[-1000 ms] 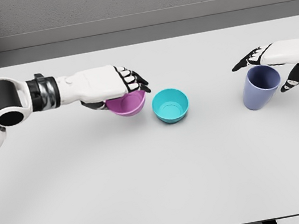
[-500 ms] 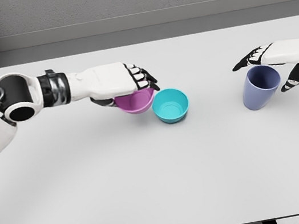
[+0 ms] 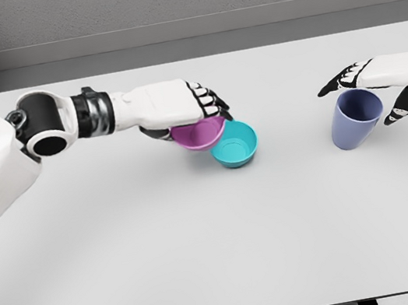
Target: Stacking bowl and cup with both arms
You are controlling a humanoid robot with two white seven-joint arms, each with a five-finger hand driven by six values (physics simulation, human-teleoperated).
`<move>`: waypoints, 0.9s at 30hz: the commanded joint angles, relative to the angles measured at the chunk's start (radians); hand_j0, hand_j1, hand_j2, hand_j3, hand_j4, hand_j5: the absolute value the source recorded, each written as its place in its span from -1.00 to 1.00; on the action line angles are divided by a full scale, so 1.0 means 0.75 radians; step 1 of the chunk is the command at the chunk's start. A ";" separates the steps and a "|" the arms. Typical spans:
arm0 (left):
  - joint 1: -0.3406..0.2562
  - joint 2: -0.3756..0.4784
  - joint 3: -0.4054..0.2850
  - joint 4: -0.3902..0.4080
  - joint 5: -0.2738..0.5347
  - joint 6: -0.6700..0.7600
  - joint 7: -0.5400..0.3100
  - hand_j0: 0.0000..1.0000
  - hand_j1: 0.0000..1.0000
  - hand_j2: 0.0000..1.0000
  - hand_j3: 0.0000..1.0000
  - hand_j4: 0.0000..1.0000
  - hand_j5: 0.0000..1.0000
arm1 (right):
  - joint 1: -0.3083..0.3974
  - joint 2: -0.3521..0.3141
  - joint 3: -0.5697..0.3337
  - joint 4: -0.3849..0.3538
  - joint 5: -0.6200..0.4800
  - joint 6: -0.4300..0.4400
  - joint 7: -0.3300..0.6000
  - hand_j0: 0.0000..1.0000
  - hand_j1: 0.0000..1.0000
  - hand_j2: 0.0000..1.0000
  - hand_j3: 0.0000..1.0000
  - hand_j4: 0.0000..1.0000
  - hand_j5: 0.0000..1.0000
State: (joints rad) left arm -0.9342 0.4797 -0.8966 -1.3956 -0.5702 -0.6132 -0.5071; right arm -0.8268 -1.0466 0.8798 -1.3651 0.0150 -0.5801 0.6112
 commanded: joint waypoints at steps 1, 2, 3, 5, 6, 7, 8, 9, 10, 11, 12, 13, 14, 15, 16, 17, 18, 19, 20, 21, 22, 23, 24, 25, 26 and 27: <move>0.000 -0.024 -0.007 0.026 0.006 0.003 0.001 0.47 0.47 0.47 0.47 0.47 0.47 | 0.000 -0.002 -0.001 0.000 -0.008 0.002 0.000 1.00 1.00 1.00 1.00 1.00 1.00; 0.000 -0.026 -0.007 0.028 0.004 0.003 0.001 0.47 0.47 0.47 0.47 0.47 0.47 | 0.000 0.001 -0.001 0.000 -0.008 0.002 0.000 1.00 1.00 1.00 1.00 1.00 1.00; -0.002 -0.028 -0.007 0.028 0.003 0.003 0.001 0.47 0.47 0.47 0.47 0.47 0.47 | 0.000 0.001 -0.001 0.000 -0.008 0.004 0.000 1.00 1.00 1.00 1.00 1.00 1.00; -0.004 -0.042 -0.009 0.030 0.003 0.003 -0.001 0.47 0.47 0.47 0.47 0.47 0.47 | 0.000 -0.002 -0.003 0.000 -0.008 0.004 0.000 1.00 1.00 1.00 1.00 1.00 1.00; -0.010 -0.044 -0.013 0.030 0.003 0.003 -0.001 0.47 0.47 0.47 0.47 0.47 0.47 | 0.000 -0.002 -0.003 0.000 -0.008 0.004 0.000 1.00 1.00 1.00 1.00 1.00 1.00; -0.014 -0.044 -0.023 0.030 0.003 0.003 -0.001 0.47 0.47 0.47 0.47 0.47 0.47 | 0.000 -0.002 -0.003 0.000 -0.008 0.002 0.000 1.00 1.00 1.00 1.00 1.00 1.00; -0.018 -0.046 -0.026 0.030 0.003 0.003 -0.001 0.47 0.47 0.47 0.47 0.47 0.47 | 0.000 -0.002 -0.003 0.000 -0.008 0.002 0.000 1.00 1.00 1.00 1.00 1.00 1.00; -0.020 -0.050 -0.026 0.049 0.003 0.003 -0.001 0.47 0.47 0.47 0.47 0.47 0.47 | 0.000 -0.002 -0.003 0.000 -0.008 0.004 0.000 1.00 1.00 1.00 1.00 1.00 1.00; -0.022 -0.059 -0.026 0.057 0.003 0.003 -0.001 0.47 0.47 0.47 0.47 0.47 0.47 | 0.000 -0.002 -0.001 0.000 -0.008 0.004 0.000 1.00 1.00 1.00 1.00 1.00 1.00; -0.022 -0.059 -0.026 0.057 0.003 0.003 -0.001 0.47 0.47 0.47 0.47 0.47 0.47 | 0.000 -0.002 -0.003 0.000 -0.008 0.002 0.000 1.00 1.00 1.00 1.00 1.00 1.00; -0.029 -0.071 -0.026 0.075 0.003 0.003 -0.001 0.47 0.47 0.47 0.47 0.47 0.47 | 0.000 -0.002 -0.001 0.000 -0.008 0.002 0.000 1.00 1.00 1.00 1.00 1.00 1.00; -0.029 -0.081 -0.026 0.085 -0.005 0.003 -0.001 0.47 0.47 0.47 0.47 0.47 0.47 | 0.000 -0.002 -0.001 0.000 -0.008 0.004 0.000 1.00 1.00 1.00 1.00 1.00 1.00; -0.031 -0.093 -0.026 0.094 -0.015 0.003 -0.001 0.47 0.47 0.47 0.47 0.47 0.47 | 0.000 -0.002 -0.001 0.000 -0.008 0.004 0.000 1.00 1.00 1.00 1.00 1.00 1.00; -0.031 -0.102 -0.026 0.102 -0.021 0.003 -0.001 0.47 0.47 0.47 0.47 0.47 0.47 | 0.000 -0.002 -0.001 -0.002 -0.008 0.002 0.000 1.00 1.00 1.00 1.00 1.00 1.00; -0.031 -0.114 -0.026 0.106 -0.025 0.003 -0.001 0.47 0.47 0.47 0.47 0.47 0.47 | 0.000 -0.002 -0.001 0.000 -0.008 0.002 0.000 1.00 1.00 1.00 1.00 1.00 1.00; -0.031 -0.118 -0.026 0.106 -0.031 0.003 -0.001 0.47 0.47 0.47 0.47 0.47 0.47 | 0.000 -0.002 -0.001 0.000 -0.008 0.004 0.000 1.00 1.00 1.00 1.00 1.00 1.00; -0.033 -0.120 -0.026 0.108 -0.031 0.003 -0.001 0.47 0.47 0.47 0.47 0.47 0.47 | 0.000 -0.002 -0.001 -0.002 -0.008 0.004 0.000 1.00 1.00 1.00 1.00 1.00 1.00; -0.035 -0.124 -0.028 0.110 -0.033 0.003 -0.001 0.47 0.47 0.47 0.47 0.47 0.47 | 0.000 -0.002 -0.001 -0.002 -0.008 0.004 0.000 1.00 1.00 1.00 1.00 1.00 1.00; -0.039 -0.130 -0.052 0.128 -0.033 0.003 -0.001 0.47 0.47 0.47 0.47 0.47 0.47 | 0.000 -0.002 -0.001 -0.002 -0.008 0.002 0.000 1.00 1.00 1.00 1.00 1.00 1.00; -0.047 -0.136 -0.056 0.135 -0.033 0.003 -0.001 0.47 0.47 0.47 0.47 0.47 0.47 | 0.000 -0.002 -0.001 0.000 -0.008 0.004 0.000 1.00 1.00 1.00 1.00 1.00 1.00; -0.049 -0.136 -0.056 0.139 -0.033 0.003 -0.001 0.47 0.47 0.47 0.47 0.47 0.47 | 0.000 -0.002 -0.001 -0.002 -0.008 0.004 0.000 1.00 1.00 1.00 1.00 1.00 1.00; -0.049 -0.143 -0.056 0.139 -0.033 0.003 -0.001 0.48 0.48 0.48 0.48 0.48 0.48 | 0.000 -0.001 -0.001 -0.002 -0.008 0.004 0.000 1.00 1.00 1.00 1.00 1.00 1.00; -0.049 -0.151 -0.056 0.143 -0.033 0.003 -0.001 0.48 0.48 0.48 0.48 0.48 0.48 | 0.000 -0.002 -0.001 -0.002 -0.008 0.002 0.000 1.00 1.00 1.00 1.00 1.00 1.00; -0.049 -0.157 -0.062 0.145 -0.035 0.003 -0.001 0.48 0.48 0.48 0.48 0.48 0.48 | 0.000 -0.002 -0.001 -0.004 -0.008 0.004 0.000 1.00 1.00 1.00 1.00 1.00 1.00; -0.049 -0.157 -0.064 0.155 -0.035 0.003 0.001 0.48 0.48 0.48 0.48 0.48 0.48 | 0.000 -0.002 -0.001 -0.004 -0.008 0.002 0.000 1.00 1.00 1.00 1.00 1.00 1.00; -0.049 -0.157 -0.064 0.159 -0.035 0.003 0.001 0.48 0.48 0.48 0.48 0.48 0.48 | 0.000 -0.002 -0.001 -0.006 -0.008 0.004 0.000 1.00 1.00 1.00 1.00 1.00 1.00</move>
State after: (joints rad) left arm -0.9710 0.3662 -0.9424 -1.2848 -0.6016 -0.6135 -0.5083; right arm -0.8268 -1.0466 0.8798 -1.3682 0.0150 -0.5796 0.6112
